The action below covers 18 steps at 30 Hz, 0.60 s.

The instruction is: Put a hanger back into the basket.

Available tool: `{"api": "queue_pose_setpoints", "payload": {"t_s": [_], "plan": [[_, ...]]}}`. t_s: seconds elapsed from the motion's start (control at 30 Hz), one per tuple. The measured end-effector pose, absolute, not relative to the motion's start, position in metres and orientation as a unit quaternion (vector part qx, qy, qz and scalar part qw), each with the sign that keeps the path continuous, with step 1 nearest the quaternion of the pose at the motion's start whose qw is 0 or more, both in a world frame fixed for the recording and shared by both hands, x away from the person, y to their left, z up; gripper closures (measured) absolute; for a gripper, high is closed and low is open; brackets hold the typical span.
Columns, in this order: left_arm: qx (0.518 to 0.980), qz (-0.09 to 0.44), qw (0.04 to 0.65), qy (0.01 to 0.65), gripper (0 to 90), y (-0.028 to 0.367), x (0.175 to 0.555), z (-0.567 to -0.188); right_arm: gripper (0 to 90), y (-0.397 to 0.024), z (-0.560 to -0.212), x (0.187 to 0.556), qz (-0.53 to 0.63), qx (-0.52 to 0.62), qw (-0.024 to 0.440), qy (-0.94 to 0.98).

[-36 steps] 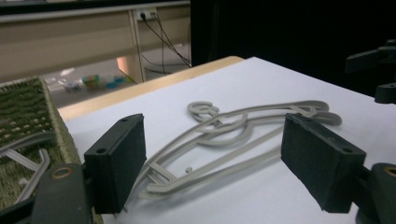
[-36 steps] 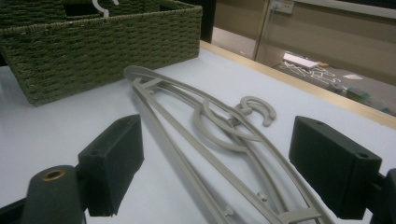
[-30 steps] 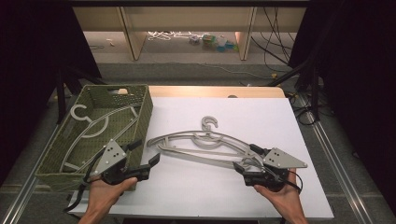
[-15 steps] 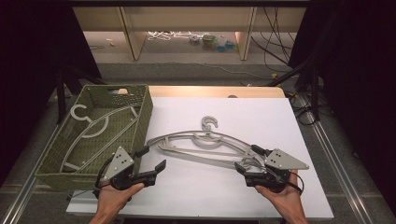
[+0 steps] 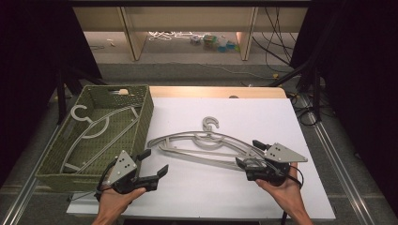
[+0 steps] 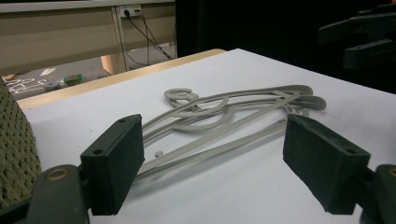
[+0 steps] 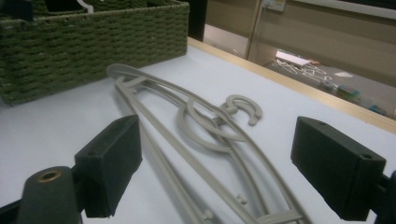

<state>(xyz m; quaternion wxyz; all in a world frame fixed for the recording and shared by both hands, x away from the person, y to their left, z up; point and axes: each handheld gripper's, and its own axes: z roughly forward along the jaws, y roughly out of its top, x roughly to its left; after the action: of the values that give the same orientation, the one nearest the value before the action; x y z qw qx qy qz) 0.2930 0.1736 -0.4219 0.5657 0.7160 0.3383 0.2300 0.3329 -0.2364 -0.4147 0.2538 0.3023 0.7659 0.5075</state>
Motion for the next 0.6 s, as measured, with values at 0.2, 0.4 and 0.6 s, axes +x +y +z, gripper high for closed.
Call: {"api": "queue_pose_setpoints", "payload": {"t_s": [0.2, 0.4, 0.6], "plan": [[0.718, 0.231, 0.566, 0.332, 18.6, 0.175, 0.292, -0.423, 16.7, -0.234, -0.415, 0.359, 0.480, 0.304, 0.262, 0.780], [0.717, 0.227, 0.567, 0.336, 18.6, 0.176, 0.293, -0.426, 17.3, -0.229, -0.414, 0.390, 0.443, 0.313, 0.263, 0.798], [0.719, 0.225, 0.569, 0.330, 18.6, 0.175, 0.293, -0.426, 21.2, -0.222, -0.423, 0.421, 0.390, 0.311, 0.226, 0.837]]}}
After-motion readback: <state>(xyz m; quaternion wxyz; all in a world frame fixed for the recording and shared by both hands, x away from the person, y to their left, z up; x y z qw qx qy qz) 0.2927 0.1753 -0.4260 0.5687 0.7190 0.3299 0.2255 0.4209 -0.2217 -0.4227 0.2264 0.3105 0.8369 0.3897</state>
